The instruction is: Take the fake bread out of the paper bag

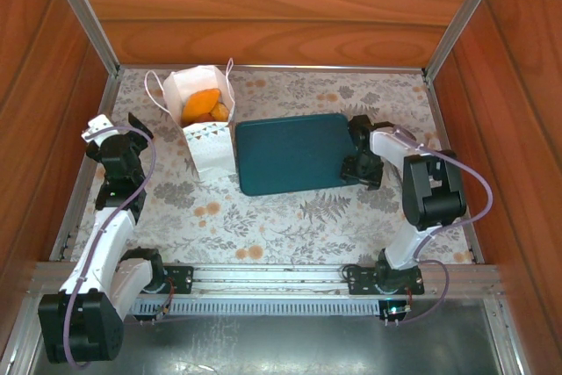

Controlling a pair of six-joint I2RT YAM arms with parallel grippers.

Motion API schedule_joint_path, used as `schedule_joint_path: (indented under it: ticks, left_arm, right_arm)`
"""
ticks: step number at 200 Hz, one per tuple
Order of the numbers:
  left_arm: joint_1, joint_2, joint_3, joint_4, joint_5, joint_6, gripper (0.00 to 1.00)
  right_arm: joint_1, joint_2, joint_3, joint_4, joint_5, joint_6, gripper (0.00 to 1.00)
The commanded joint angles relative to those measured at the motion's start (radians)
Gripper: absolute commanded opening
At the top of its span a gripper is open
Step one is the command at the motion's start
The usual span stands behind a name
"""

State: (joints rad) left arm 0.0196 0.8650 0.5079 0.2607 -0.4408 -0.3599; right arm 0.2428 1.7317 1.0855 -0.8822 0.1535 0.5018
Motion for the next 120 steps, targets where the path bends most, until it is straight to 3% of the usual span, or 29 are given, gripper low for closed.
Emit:
schedule_joint_path:
  ticks: [1,7,9,12,76,120]
  left_arm:
    - [0.006,-0.001,0.026,-0.016,0.024,0.007,1.0]
    - [0.005,-0.001,0.028,-0.016,0.025,0.009,1.0]
    - [0.005,-0.001,0.028,-0.016,0.025,0.009,1.0]
    - [0.006,0.0,0.027,-0.017,0.026,0.009,1.0]
    - [0.005,-0.004,0.034,-0.022,0.025,0.022,1.0]
    - [0.006,0.004,0.03,-0.021,0.0,0.025,1.0]
  right_arm:
    - [-0.012,-0.06,0.047,-0.089,0.102,-0.018,0.86]
    - [-0.024,-0.063,0.051,-0.093,0.12,-0.024,0.89]
    - [-0.031,-0.063,0.053,-0.095,0.125,-0.026,0.97]
    - [-0.038,-0.063,0.055,-0.096,0.132,-0.028,1.0]
    - [-0.296,-0.099,0.054,-0.028,0.132,-0.179,1.0]
    - [-0.399,-0.025,0.072,0.015,0.064,-0.281,1.0]
